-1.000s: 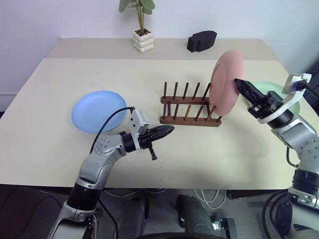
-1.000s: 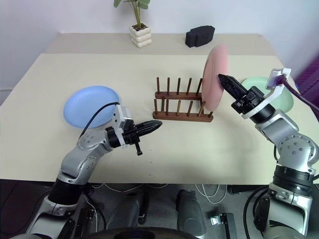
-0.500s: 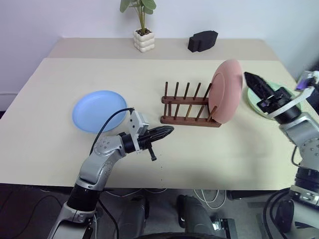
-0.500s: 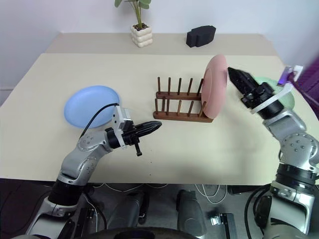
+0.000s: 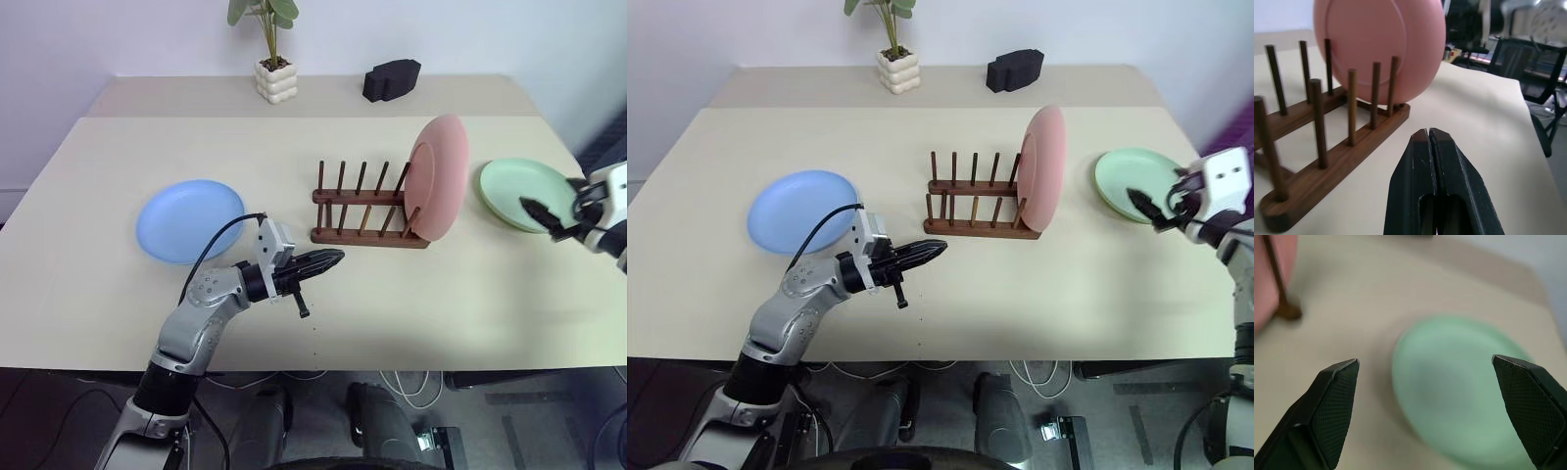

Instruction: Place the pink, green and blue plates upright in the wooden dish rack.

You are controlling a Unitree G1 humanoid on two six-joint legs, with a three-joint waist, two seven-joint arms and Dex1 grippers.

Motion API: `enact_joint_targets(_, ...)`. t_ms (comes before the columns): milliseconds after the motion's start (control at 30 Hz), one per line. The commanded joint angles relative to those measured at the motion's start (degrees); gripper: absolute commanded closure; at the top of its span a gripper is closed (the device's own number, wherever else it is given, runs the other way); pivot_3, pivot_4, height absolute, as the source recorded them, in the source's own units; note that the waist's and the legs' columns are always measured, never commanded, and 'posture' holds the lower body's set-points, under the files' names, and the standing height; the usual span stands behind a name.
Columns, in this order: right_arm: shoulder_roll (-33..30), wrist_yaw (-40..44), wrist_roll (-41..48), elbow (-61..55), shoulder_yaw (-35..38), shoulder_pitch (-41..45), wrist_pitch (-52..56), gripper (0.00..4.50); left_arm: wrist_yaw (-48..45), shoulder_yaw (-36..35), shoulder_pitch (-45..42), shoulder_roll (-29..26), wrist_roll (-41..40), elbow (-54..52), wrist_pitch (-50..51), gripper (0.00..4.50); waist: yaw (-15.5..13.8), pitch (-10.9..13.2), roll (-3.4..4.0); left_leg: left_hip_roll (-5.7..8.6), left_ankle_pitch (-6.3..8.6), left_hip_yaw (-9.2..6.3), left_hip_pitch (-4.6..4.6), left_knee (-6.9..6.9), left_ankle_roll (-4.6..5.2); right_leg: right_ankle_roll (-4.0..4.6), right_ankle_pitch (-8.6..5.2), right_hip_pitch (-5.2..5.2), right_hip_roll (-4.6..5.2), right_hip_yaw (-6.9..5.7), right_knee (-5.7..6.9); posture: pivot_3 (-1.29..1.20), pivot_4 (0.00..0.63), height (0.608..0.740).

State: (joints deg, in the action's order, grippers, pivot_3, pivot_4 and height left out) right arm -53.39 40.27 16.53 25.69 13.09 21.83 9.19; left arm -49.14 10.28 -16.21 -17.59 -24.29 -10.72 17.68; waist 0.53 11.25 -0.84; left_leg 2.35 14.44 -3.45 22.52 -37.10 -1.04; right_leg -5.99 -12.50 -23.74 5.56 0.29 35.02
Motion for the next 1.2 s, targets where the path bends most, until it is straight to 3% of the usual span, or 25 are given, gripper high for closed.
enact_joint_targets(33, -1.1, -0.6, -8.2, 4.7, -4.7, 3.7, -5.9, 0.07, -0.1, -0.1, -0.9, 0.2, -0.2, -0.8, -0.5, 4.50, 0.3, 0.0, 0.00, 0.00, 0.00, 0.01, 0.00, 0.00, 0.00, 0.00, 0.00, 0.00, 0.00, 0.02, 0.00, 0.00, 0.150, 0.731)
enact_joint_targets(333, 2.6, -4.5, -19.7, 22.8, -13.1, 14.2, -13.8, 0.07, 1.0, -0.3, 0.0, -0.1, -0.2, -2.5, 0.2, 4.50, 0.2, 0.0, 0.00, 0.03, 0.00, 0.00, -0.02, 0.00, -0.01, 0.00, 0.01, 0.01, 0.00, 0.03, 0.00, 0.00, 0.150, 0.731)
enact_joint_targets(367, 3.0, -5.0, -20.5, 24.7, -13.5, 15.4, -14.3, 0.30, 1.1, -0.3, 0.1, -0.2, -0.3, -2.7, 0.2, 4.50, 0.2, 0.0, 0.00, 0.03, 0.00, 0.00, -0.02, 0.00, -0.01, 0.00, 0.01, 0.01, 0.00, 0.03, 0.00, 0.00, 0.150, 0.731)
enact_joint_targets(433, 3.7, -6.1, -21.8, 28.6, -14.2, 17.4, -15.4, 0.90, 1.3, -0.4, 0.4, -0.3, -0.4, -3.1, 0.4, 4.50, 0.3, 0.0, 0.00, 0.03, 0.00, 0.01, -0.03, 0.00, -0.01, 0.01, 0.01, 0.01, 0.00, 0.05, 0.00, 0.00, 0.150, 0.731)
enact_joint_targets(667, 4.7, -7.9, -24.2, 35.1, -15.0, 20.4, -18.1, 4.45, 2.4, -0.6, 1.6, -0.6, -0.6, -4.7, 0.9, 4.50, 0.1, 0.0, 0.00, 0.05, 0.00, -0.02, -0.03, -0.01, -0.01, 0.01, 0.01, 0.06, 0.00, 0.06, 0.00, 0.00, 0.150, 0.731)
enact_joint_targets(900, 3.9, -12.8, -25.4, 31.7, -14.3, 19.3, -21.3, 4.45, 2.8, -0.7, 2.0, -0.9, -0.8, -5.2, 1.2, 4.50, 0.2, 0.0, 0.00, 0.05, -0.01, -0.01, -0.07, -0.01, -0.01, 0.01, 0.01, 0.07, 0.00, 0.07, 0.01, 0.00, 0.150, 0.731)
enact_joint_targets(1200, -0.4, -24.8, -25.4, 14.1, -8.0, 22.5, -29.9, 4.45, 1.9, -0.3, 0.8, -0.8, -0.7, -3.7, 1.0, 4.50, 0.4, 0.0, 0.11, 0.06, 0.00, 0.06, -0.06, 0.01, -0.01, -0.01, 0.01, 0.00, 0.00, 0.16, 0.06, 0.00, 0.150, 0.731)
